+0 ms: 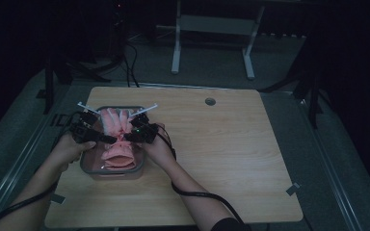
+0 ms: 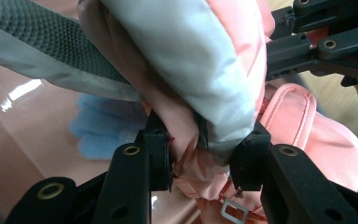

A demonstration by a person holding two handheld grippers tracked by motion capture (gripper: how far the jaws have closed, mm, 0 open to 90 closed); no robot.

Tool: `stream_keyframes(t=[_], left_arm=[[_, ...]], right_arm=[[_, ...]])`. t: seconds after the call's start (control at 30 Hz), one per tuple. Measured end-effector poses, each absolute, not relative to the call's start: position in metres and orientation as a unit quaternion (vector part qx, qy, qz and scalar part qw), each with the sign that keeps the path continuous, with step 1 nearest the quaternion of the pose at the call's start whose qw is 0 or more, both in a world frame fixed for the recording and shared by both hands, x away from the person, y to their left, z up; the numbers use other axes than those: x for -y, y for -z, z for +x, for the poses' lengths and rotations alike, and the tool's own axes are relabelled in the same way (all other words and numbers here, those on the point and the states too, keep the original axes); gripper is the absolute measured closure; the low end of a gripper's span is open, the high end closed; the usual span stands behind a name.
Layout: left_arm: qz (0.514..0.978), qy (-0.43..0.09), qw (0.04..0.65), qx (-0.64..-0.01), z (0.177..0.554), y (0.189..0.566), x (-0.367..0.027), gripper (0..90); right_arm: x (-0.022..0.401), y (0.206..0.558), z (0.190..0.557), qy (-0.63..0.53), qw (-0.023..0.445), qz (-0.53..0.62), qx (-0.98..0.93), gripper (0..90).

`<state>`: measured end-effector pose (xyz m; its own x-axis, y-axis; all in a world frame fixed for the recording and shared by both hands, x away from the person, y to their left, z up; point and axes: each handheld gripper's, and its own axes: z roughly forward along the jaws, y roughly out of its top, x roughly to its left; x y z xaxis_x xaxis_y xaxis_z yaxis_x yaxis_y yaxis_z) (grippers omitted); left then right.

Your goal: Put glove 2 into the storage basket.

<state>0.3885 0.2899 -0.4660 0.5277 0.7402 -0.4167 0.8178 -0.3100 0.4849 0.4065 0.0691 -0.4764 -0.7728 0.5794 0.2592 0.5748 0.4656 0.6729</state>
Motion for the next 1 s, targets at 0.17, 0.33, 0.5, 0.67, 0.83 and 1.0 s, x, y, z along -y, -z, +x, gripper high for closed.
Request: stream_keyframes(t=[0.17, 0.33, 0.5, 0.67, 0.83, 1.0], left_arm=[[0.808, 0.080, 0.327, -0.484, 0.388, 0.480, -0.290, 64.0], [0.807, 0.073, 0.319, -0.492, 0.387, 0.485, -0.289, 58.3], [0.807, 0.026, 0.307, -0.504, 0.385, 0.486, -0.284, 46.6], [0.812, 0.007, 0.295, -0.503, 0.386, 0.485, -0.280, 45.6], [0.808, -0.003, 0.291, -0.512, 0.386, 0.483, -0.282, 43.5], [0.808, -0.017, 0.289, -0.514, 0.387, 0.482, -0.284, 39.6]], right_arm=[[-0.070, 0.486, 0.402, -0.375, 0.003, 0.336, -0.864, 76.1], [-0.073, 0.491, 0.403, -0.361, 0.001, 0.335, -0.870, 74.0], [-0.074, 0.493, 0.406, -0.353, 0.005, 0.339, -0.872, 72.2], [-0.075, 0.494, 0.407, -0.346, 0.008, 0.341, -0.874, 70.4], [-0.075, 0.491, 0.413, -0.352, 0.017, 0.335, -0.874, 56.2], [-0.073, 0.478, 0.415, -0.369, 0.040, 0.315, -0.873, 39.3]])
